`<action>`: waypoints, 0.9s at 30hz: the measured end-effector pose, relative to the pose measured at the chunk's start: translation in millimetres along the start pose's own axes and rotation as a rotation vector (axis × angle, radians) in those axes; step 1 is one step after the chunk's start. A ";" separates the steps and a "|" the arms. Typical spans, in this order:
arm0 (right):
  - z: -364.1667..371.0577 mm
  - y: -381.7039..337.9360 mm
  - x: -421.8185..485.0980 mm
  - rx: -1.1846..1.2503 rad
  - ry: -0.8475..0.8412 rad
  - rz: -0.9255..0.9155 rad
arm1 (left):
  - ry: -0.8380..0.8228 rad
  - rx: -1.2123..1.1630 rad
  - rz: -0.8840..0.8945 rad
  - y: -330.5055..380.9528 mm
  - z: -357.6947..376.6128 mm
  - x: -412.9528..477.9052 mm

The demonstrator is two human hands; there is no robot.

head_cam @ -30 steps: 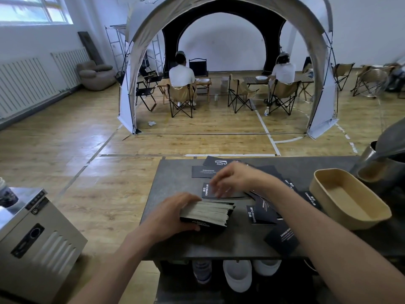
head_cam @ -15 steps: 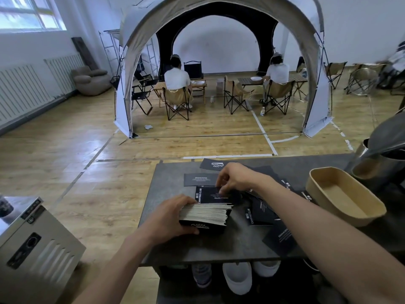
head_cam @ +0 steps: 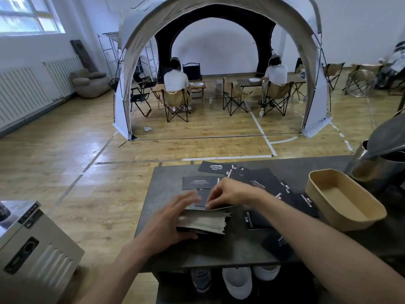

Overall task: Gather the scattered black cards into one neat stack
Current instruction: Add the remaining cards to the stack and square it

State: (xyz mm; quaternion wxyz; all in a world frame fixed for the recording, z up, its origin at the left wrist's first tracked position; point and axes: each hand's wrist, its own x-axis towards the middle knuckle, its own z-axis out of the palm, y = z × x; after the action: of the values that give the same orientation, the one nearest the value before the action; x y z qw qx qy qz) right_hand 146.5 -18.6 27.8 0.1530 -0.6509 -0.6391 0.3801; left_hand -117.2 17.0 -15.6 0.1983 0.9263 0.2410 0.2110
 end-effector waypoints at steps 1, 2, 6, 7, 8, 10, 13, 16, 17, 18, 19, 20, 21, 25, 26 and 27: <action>-1.1 -2.7 1.0 -0.044 0.121 -0.033 | -0.024 0.017 -0.001 -1.2 0.4 -0.7; -6.5 -2.7 1.5 -0.075 0.249 -0.048 | -0.037 0.019 -0.011 -2.5 0.5 -1.7; -29.1 6.6 -3.4 -0.250 0.282 0.000 | -0.049 0.005 -0.035 -8.3 0.5 -1.5; -27.0 8.7 -5.5 -0.346 0.217 0.023 | -0.053 0.006 -0.032 -9.9 0.6 -1.2; -22.6 11.0 -5.8 -0.423 0.175 0.037 | -0.057 0.007 -0.031 -11.2 0.6 -0.7; -14.8 16.4 -5.2 -0.436 0.161 0.037 | -0.071 0.007 -0.037 -12.5 0.2 -0.4; -14.7 22.2 -2.0 -0.339 0.146 0.067 | -0.095 0.019 -0.050 -11.9 -1.7 1.5; -18.1 19.7 2.2 -0.375 0.130 0.107 | -0.109 0.009 -0.055 -11.3 -4.2 4.8; -18.6 16.8 3.5 -0.396 0.118 0.116 | -0.110 0.005 -0.054 -10.9 -4.6 5.4; -19.0 14.2 4.9 -0.400 0.106 0.126 | -0.111 0.003 -0.051 -10.4 -4.9 5.9; -20.4 11.9 5.9 -0.389 0.096 0.136 | -0.115 0.006 -0.050 -9.9 -5.2 5.7; -21.5 8.8 6.0 -0.364 0.086 0.141 | -0.118 0.010 -0.050 -9.5 -5.5 5.4; -21.7 7.5 6.1 -0.332 0.079 0.143 | -0.117 0.011 -0.051 -8.8 -5.8 4.9; -29.6 4.0 3.1 -0.140 0.091 0.034 | -0.121 0.016 -0.074 -4.6 -8.3 4.0; -33.2 2.4 -0.7 -0.037 0.106 0.004 | -0.125 0.026 -0.083 -4.8 -7.9 3.3; -36.1 2.1 -6.9 0.111 0.129 -0.022 | -0.133 0.032 -0.091 -4.5 -7.3 2.6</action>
State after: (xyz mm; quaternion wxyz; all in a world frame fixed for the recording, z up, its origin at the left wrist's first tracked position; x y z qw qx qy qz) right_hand 173.6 -15.1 52.5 0.2336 -0.6574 -0.6132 0.3704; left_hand -120.3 24.0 -10.9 0.2083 0.9294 0.2728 0.1358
